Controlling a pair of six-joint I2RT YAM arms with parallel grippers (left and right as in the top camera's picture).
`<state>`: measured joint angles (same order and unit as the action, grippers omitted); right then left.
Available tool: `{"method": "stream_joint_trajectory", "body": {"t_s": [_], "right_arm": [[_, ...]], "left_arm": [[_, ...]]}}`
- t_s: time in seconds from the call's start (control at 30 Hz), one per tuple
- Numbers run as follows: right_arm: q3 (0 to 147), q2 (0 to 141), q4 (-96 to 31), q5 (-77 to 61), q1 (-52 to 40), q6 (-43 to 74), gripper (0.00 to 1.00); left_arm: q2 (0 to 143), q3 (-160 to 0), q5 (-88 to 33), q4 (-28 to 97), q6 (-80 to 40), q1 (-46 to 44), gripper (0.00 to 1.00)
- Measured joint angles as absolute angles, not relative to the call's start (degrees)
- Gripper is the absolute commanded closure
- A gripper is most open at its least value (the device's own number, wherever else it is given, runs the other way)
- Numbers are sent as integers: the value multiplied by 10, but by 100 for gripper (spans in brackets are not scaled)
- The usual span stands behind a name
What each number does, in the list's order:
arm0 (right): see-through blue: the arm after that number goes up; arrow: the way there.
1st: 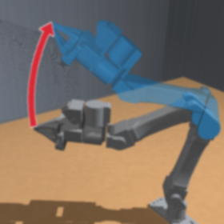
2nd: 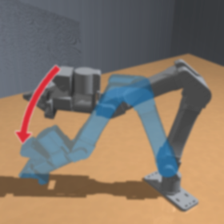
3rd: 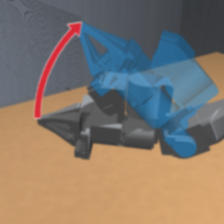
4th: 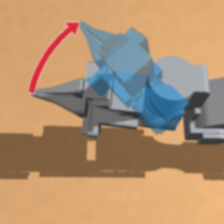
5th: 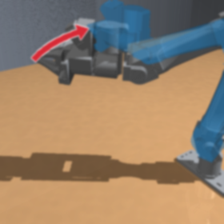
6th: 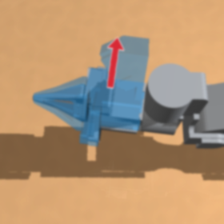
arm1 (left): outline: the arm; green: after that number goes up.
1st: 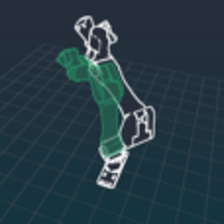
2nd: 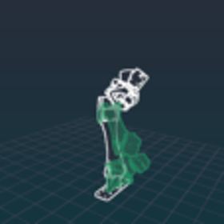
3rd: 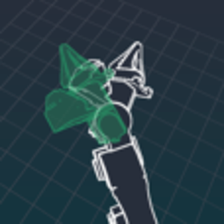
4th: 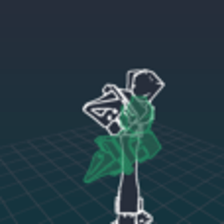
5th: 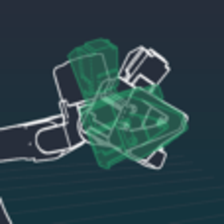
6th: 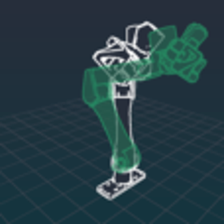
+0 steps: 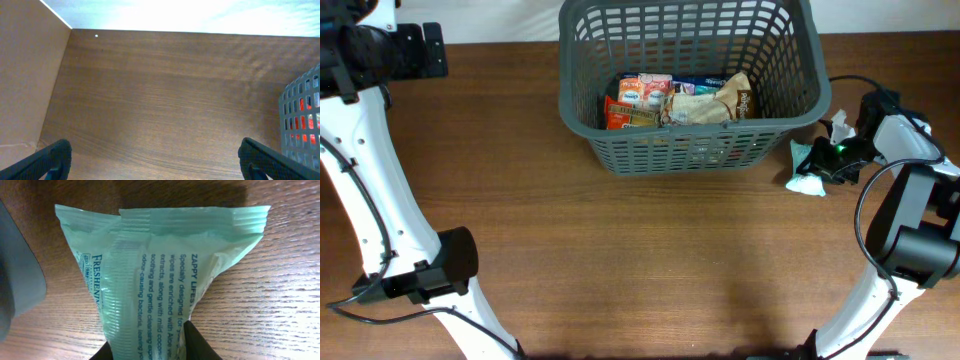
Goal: Pack container
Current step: 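Lower the right gripper and grasp the green snack pack, then carry the green snack pack into the basket and release it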
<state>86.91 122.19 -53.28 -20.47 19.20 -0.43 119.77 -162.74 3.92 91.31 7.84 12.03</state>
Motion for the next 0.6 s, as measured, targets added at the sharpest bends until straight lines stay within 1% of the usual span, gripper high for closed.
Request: {"method": "stream_joint_trajectory", "body": {"t_s": [0.1, 0.23, 0.3, 0.43, 0.6], "right_arm": [[889, 1222, -547, -204, 196, 15, 75], [993, 1222, -594, -201, 214, 30, 75], [1065, 1222, -620, -200, 225, 33, 75], [1259, 1220, -702, -198, 239, 35, 76], [1463, 1205, -792, -199, 220, 32, 78]], "left_arm": [[1198, -1627, 39, 913, 78, 120, 1], [1198, -1627, 39, 913, 78, 120, 1], [1198, -1627, 39, 913, 78, 120, 1], [1198, -1627, 39, 914, 78, 120, 1], [1198, -1627, 39, 913, 78, 120, 1]]}}
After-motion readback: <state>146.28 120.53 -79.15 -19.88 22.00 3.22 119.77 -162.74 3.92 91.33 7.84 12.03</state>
